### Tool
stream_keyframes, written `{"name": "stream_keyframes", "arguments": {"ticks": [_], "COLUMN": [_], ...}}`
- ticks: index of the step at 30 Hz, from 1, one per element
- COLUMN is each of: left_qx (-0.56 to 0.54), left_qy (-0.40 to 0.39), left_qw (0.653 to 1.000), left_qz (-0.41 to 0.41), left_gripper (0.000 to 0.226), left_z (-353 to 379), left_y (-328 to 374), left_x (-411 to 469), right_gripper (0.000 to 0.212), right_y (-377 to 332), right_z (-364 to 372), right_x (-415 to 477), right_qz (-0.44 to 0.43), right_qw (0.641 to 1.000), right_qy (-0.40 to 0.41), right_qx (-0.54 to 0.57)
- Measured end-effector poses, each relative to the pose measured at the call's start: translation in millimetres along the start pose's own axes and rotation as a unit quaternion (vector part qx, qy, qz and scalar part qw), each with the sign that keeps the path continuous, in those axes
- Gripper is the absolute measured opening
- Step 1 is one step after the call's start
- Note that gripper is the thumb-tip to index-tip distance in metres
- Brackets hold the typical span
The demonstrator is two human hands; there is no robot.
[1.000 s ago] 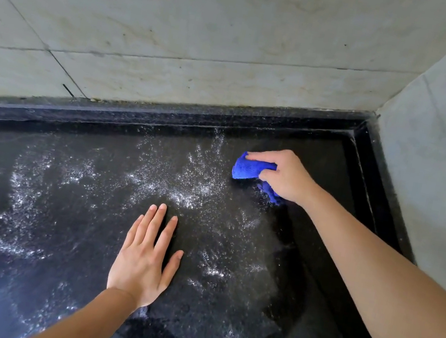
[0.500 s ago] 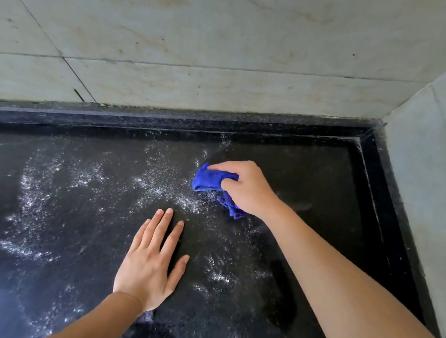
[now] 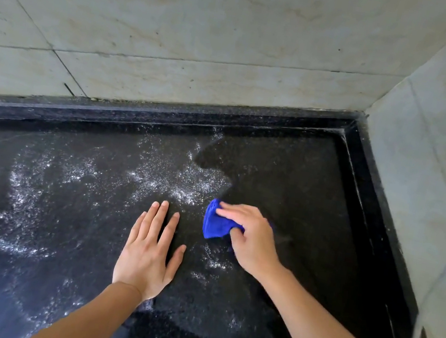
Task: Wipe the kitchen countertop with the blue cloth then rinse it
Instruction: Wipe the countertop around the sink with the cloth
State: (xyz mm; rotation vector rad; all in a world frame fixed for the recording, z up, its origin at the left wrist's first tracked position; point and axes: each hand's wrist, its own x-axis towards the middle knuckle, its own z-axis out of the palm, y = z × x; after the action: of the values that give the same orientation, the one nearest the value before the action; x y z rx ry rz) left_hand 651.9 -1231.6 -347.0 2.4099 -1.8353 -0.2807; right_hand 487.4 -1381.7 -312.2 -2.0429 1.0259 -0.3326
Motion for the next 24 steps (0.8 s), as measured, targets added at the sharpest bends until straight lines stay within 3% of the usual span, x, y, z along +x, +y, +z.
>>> {"name": "stream_keyframes", "arguments": {"ticks": [2,3,5,7,10,13,15,17,20,22,24], "left_qx": [-0.002,0.0,0.006,0.005,0.006,0.012,0.011,0.009,0.007,0.006,0.006], "left_qy": [-0.006,-0.007,-0.007,-0.008,-0.005,-0.01,-0.014,-0.018,-0.022,-0.021,-0.019], "left_qw": [1.0,1.0,1.0,1.0,1.0,1.0,1.0,1.0,1.0,1.0,1.0], "left_qz": [-0.003,-0.003,-0.001,-0.002,0.001,-0.001,-0.006,-0.008,-0.01,-0.011,-0.012], "left_gripper": [0.063,0.063,0.065,0.065,0.065,0.066,0.067,0.068,0.07,0.071,0.073], "left_z": [-1,-1,1,1,3,2,1,-1,-1,-1,0], "left_y": [0,0,-1,-1,-2,-2,-1,0,1,1,2], "left_x": [1,1,0,0,-1,-1,-1,-1,-2,-3,-3], "right_gripper": [0.051,0.05,0.049,0.049,0.052,0.051,0.048,0.044,0.046,0.042,0.042], "right_y": [-6,-2,24,47,61,35,13,-10,-24,-7,28], "right_z": [-21,-36,-72,-90,-56,3,28,33,11,-23,-56], "right_x": [0,8,30,42,22,-41,-84,-115,-132,-138,-150], "right_qz": [0.079,0.113,0.186,0.226,0.162,0.057,0.046,0.101,0.222,0.266,0.308], "right_qw": [0.986,0.98,0.964,0.95,0.955,0.971,0.984,0.989,0.945,0.914,0.886], "right_qy": [-0.064,-0.037,0.094,0.197,0.232,0.187,0.151,0.107,0.055,0.15,0.259], "right_qx": [0.131,0.159,0.164,0.09,-0.09,-0.137,-0.086,0.035,0.233,0.267,0.232]}}
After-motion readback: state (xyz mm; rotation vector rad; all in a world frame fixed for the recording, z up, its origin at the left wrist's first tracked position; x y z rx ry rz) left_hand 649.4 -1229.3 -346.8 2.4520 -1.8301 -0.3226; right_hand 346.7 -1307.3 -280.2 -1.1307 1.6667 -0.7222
